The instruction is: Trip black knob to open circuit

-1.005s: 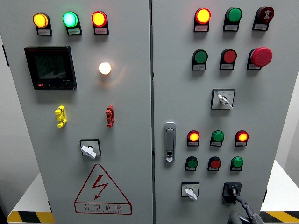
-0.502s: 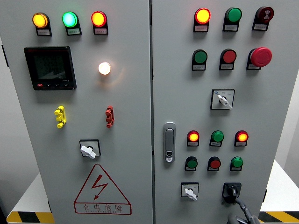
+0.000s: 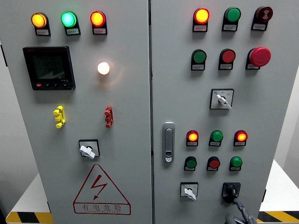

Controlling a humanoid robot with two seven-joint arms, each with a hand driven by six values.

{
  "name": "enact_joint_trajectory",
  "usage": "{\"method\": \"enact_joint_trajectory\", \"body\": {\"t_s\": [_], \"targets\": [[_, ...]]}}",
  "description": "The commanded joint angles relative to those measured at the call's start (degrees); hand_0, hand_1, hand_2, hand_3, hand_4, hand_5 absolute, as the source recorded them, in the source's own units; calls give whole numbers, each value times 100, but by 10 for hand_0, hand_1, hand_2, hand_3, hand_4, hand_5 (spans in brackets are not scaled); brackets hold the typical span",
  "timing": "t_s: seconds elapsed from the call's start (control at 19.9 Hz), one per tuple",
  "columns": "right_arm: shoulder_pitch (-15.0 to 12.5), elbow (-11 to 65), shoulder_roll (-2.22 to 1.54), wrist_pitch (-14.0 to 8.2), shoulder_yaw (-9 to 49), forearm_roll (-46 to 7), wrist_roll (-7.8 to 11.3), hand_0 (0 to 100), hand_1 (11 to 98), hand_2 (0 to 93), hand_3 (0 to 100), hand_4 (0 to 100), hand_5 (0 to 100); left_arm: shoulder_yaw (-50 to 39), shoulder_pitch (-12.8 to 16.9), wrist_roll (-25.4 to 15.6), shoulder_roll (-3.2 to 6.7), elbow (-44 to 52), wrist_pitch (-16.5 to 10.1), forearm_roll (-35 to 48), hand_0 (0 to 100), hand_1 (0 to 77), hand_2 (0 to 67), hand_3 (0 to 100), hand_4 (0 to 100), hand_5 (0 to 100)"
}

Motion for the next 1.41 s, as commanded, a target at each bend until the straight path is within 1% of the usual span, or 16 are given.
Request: {"method": "enact_joint_trajectory", "body": {"t_s": [0.0, 0.5, 0.65, 1.0, 1.11, 1.36], "targets": [[2, 15, 0, 0, -39, 0, -1, 845, 433, 46, 808, 769, 878, 1, 0, 0, 0, -6, 0, 0, 0, 35, 127, 214, 66, 16], [2, 41, 0, 0, -92, 9, -9, 846, 433, 47, 815, 777, 885, 1, 0, 0, 0, 3, 0, 0, 0, 34, 127, 213, 66, 16], [2, 67, 0, 0, -101, 9, -62, 847, 432, 48, 816, 778, 886, 1, 0, 0, 0, 3, 0, 0, 0, 36, 127, 213, 66, 16], [11, 94, 0, 0, -145, 9, -71, 847, 432, 48, 817, 781, 889, 1, 0, 0, 0, -6, 0, 0, 0, 38, 127, 214, 66, 16], [20, 111, 0, 0, -154, 9, -106, 848, 431, 49, 818, 783, 892, 1, 0, 0, 0, -6, 0, 0, 0, 36, 127, 214, 66, 16], [28, 103, 0, 0, -136, 9, -97, 848, 431, 49, 819, 786, 894, 1, 0, 0, 0, 3, 0, 0, 0, 35, 126, 214, 66, 16]]}}
